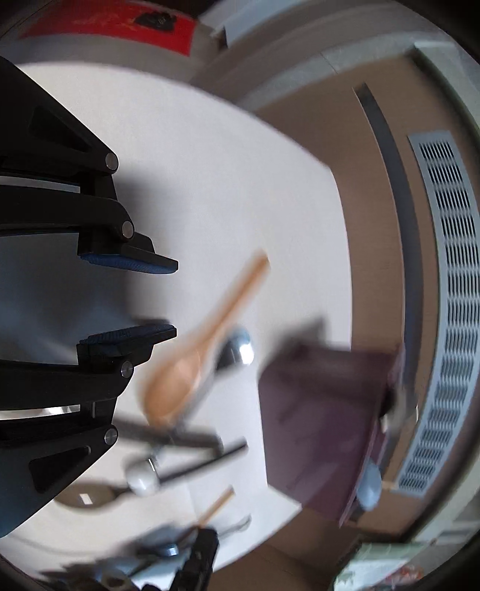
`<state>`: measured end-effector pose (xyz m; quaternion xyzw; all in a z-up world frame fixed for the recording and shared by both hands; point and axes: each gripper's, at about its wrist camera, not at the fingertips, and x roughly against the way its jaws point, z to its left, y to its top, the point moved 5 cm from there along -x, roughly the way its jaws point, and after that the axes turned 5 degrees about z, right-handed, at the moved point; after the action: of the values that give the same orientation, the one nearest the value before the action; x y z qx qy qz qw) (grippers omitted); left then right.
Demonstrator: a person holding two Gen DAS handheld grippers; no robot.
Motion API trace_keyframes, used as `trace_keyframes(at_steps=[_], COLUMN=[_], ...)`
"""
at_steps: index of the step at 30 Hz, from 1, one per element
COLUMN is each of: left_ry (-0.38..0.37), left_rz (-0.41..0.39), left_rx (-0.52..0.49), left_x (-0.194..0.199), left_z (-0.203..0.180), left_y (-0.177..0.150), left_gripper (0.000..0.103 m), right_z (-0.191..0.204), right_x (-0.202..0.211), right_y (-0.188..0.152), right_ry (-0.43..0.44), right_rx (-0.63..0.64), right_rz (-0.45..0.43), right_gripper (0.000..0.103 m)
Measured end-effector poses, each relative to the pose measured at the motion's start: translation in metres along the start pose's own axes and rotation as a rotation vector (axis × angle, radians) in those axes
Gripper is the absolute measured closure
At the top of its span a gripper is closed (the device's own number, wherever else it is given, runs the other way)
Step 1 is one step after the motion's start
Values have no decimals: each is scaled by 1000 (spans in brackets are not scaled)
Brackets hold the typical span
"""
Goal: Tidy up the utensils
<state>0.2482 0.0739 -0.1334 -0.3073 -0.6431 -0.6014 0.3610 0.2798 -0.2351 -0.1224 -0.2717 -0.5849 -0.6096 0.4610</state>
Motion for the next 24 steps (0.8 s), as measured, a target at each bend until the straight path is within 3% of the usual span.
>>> trace_keyframes(at_steps=[3,8,11,15,19,24], left_ry=[-29,-262,-222,-141,-9,-11], left_rz=[14,92,101,102,86,97], left_rx=[64,290,355,269,91,-42], left_x=[0,-14,-27,-31,-34,-21], left_z=[19,26,25,3,-26,-30], left_y=[0,22,38,50,50,33], left_gripper=[73,73,73,73,73,72], right_z=[0,-1,4,8,6,8], right_x=[0,1,1,0,1,0], right_y=[-3,-5,-7,-9,-9,-10], right_ry=[25,54,32,8,24,14], right_rx=[6,35,72,93,83,92], right_rz=[-19,-7,-20,-37,-41,-45], right_gripper=[54,54,54,54,54,54])
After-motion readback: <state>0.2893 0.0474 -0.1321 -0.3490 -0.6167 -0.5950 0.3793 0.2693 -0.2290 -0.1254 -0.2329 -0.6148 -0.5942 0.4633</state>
